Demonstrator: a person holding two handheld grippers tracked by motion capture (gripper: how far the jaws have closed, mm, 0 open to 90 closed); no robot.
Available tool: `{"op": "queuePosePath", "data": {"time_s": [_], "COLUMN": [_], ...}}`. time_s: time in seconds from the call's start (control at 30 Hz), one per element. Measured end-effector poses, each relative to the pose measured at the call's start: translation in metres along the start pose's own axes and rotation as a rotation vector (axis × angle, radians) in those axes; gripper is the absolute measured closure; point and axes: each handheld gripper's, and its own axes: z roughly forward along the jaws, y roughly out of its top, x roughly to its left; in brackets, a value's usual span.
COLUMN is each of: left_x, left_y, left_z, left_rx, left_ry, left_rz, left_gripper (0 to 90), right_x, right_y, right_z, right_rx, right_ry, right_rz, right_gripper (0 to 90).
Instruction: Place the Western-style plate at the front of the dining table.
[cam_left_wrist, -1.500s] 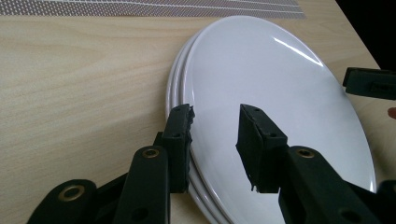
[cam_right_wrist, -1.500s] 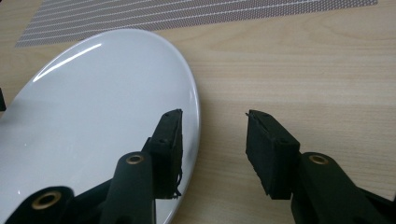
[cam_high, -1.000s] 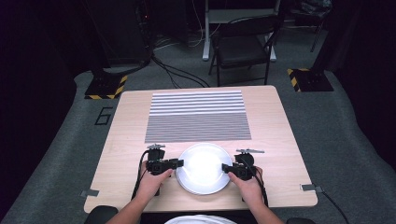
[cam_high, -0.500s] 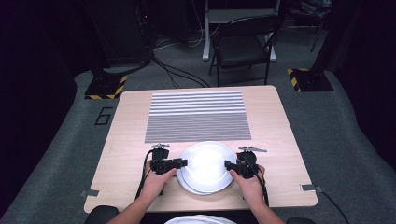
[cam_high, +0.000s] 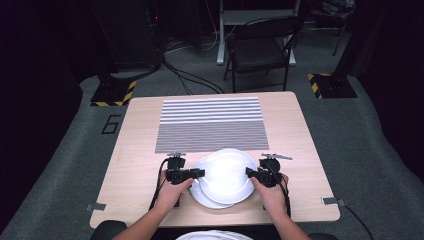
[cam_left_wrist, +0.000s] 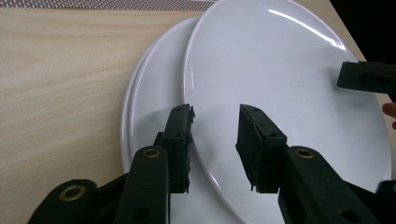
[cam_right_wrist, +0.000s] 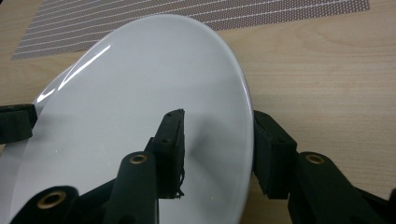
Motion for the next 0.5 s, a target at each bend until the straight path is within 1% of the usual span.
{"op": "queuePosePath", "data": {"time_s": [0.07,0.1,0.13,0.17,0.2,0.27,0.3,0.33,0.4,0.43,0.5], "left_x": [-0.001,-0.001,-0.003,-0.003,-0.005,-0.005,-0.006,-0.006,-0.007,-0.007,-0.006], "left_y": [0.003,0.004,0.005,0.007,0.008,0.009,0.009,0.010,0.010,0.010,0.010], "left_z": [0.002,0.003,0.004,0.006,0.008,0.011,0.012,0.013,0.014,0.015,0.016], "left_rx": [0.000,-0.006,-0.005,-0.005,-0.009,-0.011,-0.017,-0.016,-0.016,-0.017,-0.016], "left_ry": [-0.006,-0.002,0.000,-0.001,-0.002,-0.006,-0.007,-0.007,-0.008,-0.008,-0.009], "left_rz": [0.013,0.023,0.024,0.029,0.018,0.024,0.022,0.029,0.036,0.033,0.040], "left_gripper": [64.8,64.8,64.8,64.8,64.9,65.0,65.1,65.2,65.3,65.4,65.6], "right_x": [-0.002,-0.004,-0.004,-0.005,-0.007,-0.009,-0.010,-0.011,-0.013,-0.014,-0.015], "right_y": [0.002,0.002,0.003,0.004,0.006,0.006,0.006,0.007,0.007,0.008,0.008], "right_z": [-0.002,-0.002,-0.002,-0.002,-0.002,-0.002,-0.003,-0.003,-0.003,-0.004,-0.003], "right_rx": [-0.003,-0.011,-0.009,-0.015,-0.014,-0.020,-0.022,-0.024,-0.030,-0.024,-0.018], "right_ry": [-0.001,0.000,-0.004,-0.003,-0.009,-0.011,-0.014,-0.011,-0.012,-0.014,-0.009], "right_rz": [0.011,0.007,0.015,0.012,0.026,0.019,0.027,0.031,0.029,0.039,0.047], "right_gripper": [58.0,58.1,58.1,58.2,58.5,58.5,58.6,58.8,58.9,59.1,60.0]}}
